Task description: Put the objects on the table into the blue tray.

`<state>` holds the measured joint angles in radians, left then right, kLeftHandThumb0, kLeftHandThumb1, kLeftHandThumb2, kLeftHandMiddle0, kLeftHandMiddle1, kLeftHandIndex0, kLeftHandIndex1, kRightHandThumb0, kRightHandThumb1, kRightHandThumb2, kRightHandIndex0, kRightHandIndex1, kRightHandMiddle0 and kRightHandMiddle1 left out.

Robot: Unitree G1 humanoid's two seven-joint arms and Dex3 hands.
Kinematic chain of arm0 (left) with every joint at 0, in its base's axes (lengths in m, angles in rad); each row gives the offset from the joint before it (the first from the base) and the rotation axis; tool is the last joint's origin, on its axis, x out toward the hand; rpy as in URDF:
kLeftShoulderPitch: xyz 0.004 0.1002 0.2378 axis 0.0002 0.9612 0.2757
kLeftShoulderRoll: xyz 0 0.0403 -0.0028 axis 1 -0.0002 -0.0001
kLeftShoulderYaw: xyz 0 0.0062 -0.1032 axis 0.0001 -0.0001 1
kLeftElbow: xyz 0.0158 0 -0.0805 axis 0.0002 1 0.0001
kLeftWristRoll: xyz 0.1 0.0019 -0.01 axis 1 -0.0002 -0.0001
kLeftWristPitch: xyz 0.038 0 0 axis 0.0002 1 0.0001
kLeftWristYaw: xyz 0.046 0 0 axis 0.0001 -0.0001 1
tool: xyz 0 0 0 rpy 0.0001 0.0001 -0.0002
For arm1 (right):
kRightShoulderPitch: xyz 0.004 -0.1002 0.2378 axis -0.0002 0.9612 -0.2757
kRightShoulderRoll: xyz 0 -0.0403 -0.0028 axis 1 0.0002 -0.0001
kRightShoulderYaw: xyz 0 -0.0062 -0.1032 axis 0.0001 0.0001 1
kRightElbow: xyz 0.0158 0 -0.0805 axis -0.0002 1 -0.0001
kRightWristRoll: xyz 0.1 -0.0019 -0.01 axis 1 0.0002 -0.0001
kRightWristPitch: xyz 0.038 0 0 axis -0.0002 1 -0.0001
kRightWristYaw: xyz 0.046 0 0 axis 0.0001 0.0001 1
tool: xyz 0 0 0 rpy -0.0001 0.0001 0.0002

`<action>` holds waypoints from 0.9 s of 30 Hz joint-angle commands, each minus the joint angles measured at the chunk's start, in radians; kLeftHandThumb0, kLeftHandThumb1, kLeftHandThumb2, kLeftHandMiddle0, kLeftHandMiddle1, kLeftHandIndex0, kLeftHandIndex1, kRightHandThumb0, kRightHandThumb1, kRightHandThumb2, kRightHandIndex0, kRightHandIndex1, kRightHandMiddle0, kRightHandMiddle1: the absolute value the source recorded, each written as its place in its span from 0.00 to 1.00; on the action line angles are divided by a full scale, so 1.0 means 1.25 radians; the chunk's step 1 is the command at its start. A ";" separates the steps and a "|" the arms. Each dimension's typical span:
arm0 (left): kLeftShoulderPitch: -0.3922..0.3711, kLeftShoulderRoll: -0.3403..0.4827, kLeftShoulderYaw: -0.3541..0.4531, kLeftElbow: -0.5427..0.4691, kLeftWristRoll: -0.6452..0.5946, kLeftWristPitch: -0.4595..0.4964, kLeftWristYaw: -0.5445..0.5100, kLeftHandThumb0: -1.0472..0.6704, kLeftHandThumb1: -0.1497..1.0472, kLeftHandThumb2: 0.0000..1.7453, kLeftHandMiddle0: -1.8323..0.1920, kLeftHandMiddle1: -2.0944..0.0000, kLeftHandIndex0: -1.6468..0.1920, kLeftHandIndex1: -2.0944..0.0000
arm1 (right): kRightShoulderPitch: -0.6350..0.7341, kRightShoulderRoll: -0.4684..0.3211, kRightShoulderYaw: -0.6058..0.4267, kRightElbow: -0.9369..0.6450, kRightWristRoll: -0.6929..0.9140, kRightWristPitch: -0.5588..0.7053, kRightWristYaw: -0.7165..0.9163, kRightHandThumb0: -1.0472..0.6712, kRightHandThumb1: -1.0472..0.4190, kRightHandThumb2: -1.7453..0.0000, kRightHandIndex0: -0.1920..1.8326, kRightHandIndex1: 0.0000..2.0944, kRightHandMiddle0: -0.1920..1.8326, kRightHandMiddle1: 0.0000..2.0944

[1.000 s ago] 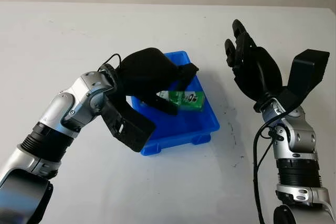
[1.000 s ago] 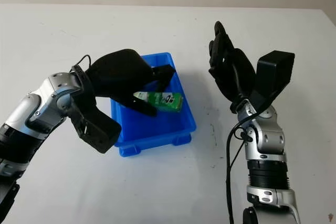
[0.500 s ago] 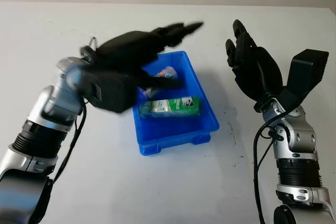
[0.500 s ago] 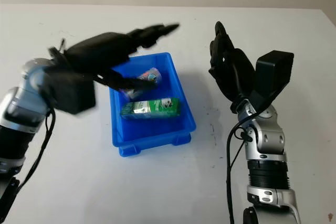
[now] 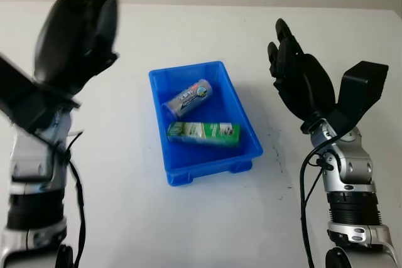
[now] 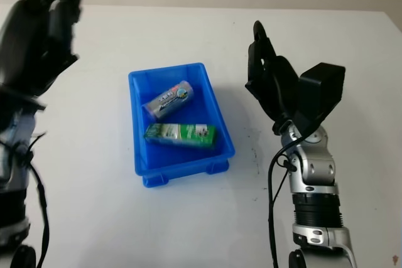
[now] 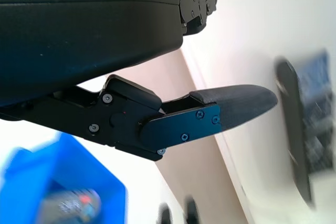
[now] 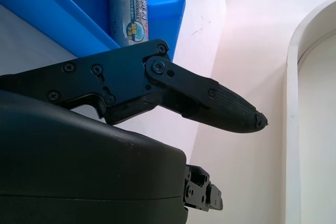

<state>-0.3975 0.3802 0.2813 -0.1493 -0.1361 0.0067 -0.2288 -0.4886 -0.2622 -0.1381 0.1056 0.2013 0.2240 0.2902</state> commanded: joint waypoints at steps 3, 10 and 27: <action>0.074 -0.005 0.044 0.016 0.008 -0.029 0.040 0.13 1.00 0.47 1.00 1.00 1.00 1.00 | 0.010 -0.005 0.000 -0.020 -0.009 -0.019 -0.006 0.17 0.00 0.50 0.00 0.00 0.00 0.00; 0.113 -0.025 0.035 0.096 0.012 -0.045 0.067 0.15 1.00 0.45 1.00 1.00 1.00 1.00 | 0.005 -0.011 -0.009 -0.004 -0.018 -0.029 -0.015 0.16 0.00 0.50 0.00 0.00 0.00 0.00; 0.064 -0.072 -0.055 0.198 0.012 -0.053 0.052 0.13 1.00 0.44 1.00 1.00 1.00 1.00 | 0.012 0.008 -0.013 0.003 -0.015 -0.022 -0.049 0.16 0.00 0.52 0.00 0.00 0.00 0.00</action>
<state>-0.3038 0.2920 0.2167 0.1012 -0.1246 -0.0628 -0.1607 -0.4810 -0.2533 -0.1481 0.1159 0.1795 0.1995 0.2315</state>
